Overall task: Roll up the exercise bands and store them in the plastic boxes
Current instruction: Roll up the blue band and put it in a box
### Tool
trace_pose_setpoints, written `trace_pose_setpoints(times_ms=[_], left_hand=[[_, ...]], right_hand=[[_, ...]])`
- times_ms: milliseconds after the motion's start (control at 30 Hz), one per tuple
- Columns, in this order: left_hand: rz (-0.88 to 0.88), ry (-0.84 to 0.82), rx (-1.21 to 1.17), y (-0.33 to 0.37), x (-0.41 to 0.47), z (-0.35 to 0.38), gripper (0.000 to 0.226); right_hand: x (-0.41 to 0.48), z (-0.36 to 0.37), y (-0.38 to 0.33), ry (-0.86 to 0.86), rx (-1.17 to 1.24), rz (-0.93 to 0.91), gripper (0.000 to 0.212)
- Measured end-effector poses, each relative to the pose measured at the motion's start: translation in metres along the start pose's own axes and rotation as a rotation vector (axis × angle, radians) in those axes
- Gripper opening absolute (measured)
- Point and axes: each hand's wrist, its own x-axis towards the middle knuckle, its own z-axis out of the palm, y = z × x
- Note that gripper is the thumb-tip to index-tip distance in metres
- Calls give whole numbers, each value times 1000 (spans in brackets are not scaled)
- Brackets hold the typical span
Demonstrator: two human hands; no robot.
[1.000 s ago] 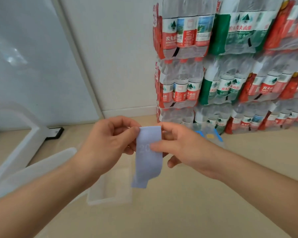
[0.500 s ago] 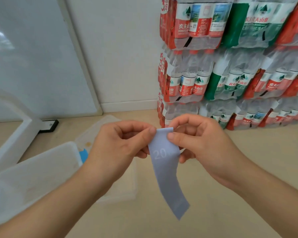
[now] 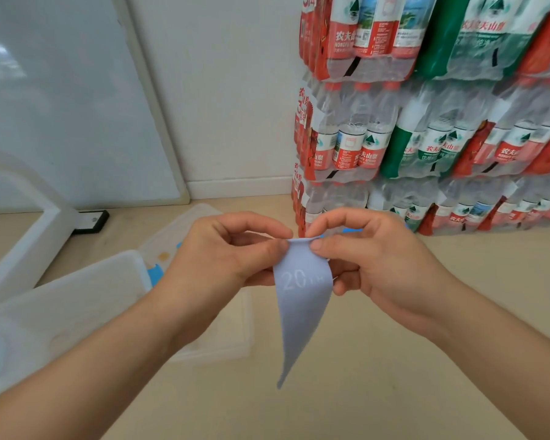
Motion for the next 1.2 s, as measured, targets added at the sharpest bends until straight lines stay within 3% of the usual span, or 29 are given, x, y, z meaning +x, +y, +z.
trace_pose_setpoints(times_ms=[300, 400, 500, 667, 800, 900, 1033, 1200], left_hand=[[41, 58, 77, -3, -1, 4, 24], [2, 47, 34, -5, 0, 3, 21], [-37, 18, -42, -5, 0, 1, 5], [-40, 33, -47, -6, 1, 1, 16], [-59, 57, -19, -7, 3, 1, 9], [-62, 55, 60, -6, 4, 1, 11], [-26, -11, 286, -4, 6, -2, 6], [27, -51, 338, -7, 5, -1, 9]], right_hand=[[4, -4, 3, -54, 171, 167, 20], [4, -5, 2, -34, 188, 178, 23], [4, -5, 1, -9, 189, 172, 25], [2, -7, -2, -30, 165, 154, 14], [2, -7, -2, -47, 51, 105, 5], [3, -7, -1, -3, -45, 68, 11], [2, -8, -1, 1, -194, 32, 15], [3, -6, 0, 28, -344, -33, 7]])
